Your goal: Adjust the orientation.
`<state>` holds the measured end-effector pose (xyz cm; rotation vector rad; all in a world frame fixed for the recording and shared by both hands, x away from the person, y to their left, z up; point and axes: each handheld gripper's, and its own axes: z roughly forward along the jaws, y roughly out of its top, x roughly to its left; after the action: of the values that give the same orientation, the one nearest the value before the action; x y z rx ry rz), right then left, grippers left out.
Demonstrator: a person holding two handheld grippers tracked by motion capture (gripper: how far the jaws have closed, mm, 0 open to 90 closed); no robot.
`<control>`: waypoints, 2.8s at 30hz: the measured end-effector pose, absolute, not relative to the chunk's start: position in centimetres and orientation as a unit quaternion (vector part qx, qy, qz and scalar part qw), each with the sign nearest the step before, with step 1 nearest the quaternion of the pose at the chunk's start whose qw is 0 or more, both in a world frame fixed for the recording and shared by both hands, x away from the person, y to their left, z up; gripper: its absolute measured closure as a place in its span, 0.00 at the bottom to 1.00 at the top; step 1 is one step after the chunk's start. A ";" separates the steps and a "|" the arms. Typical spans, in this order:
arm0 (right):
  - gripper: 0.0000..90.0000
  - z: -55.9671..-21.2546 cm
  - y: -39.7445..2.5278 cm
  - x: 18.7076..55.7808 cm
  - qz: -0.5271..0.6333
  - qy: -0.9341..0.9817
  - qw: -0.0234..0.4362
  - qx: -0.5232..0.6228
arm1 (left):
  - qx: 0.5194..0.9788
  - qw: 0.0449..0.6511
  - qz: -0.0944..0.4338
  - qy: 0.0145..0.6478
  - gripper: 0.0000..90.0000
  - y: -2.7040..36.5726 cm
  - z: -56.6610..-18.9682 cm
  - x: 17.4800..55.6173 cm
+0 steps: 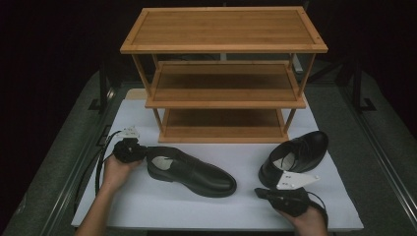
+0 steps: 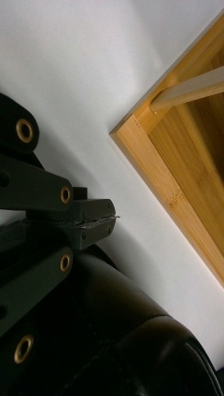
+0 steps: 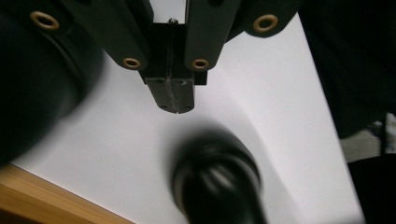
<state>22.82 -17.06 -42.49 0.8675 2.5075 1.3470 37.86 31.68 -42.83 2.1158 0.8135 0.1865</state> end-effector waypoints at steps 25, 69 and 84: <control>1.00 -44.3 -10.0 24.5 0.416 0.876 0.043 0.240 | 0.844 0.422 0.064 0.324 1.00 31.9 -42.9 37.5; 1.00 -45.5 -8.0 32.0 0.427 0.806 0.126 0.389 | 0.867 0.433 -0.020 0.246 1.00 30.0 -43.3 30.3; 1.00 -45.5 -6.4 32.8 0.426 0.813 0.131 0.375 | 0.878 0.434 -0.060 0.190 1.00 26.2 -43.2 29.1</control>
<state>32.78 -6.41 -45.45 1.0891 2.3606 1.2361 29.15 26.21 -43.25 2.1877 0.4731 -0.1500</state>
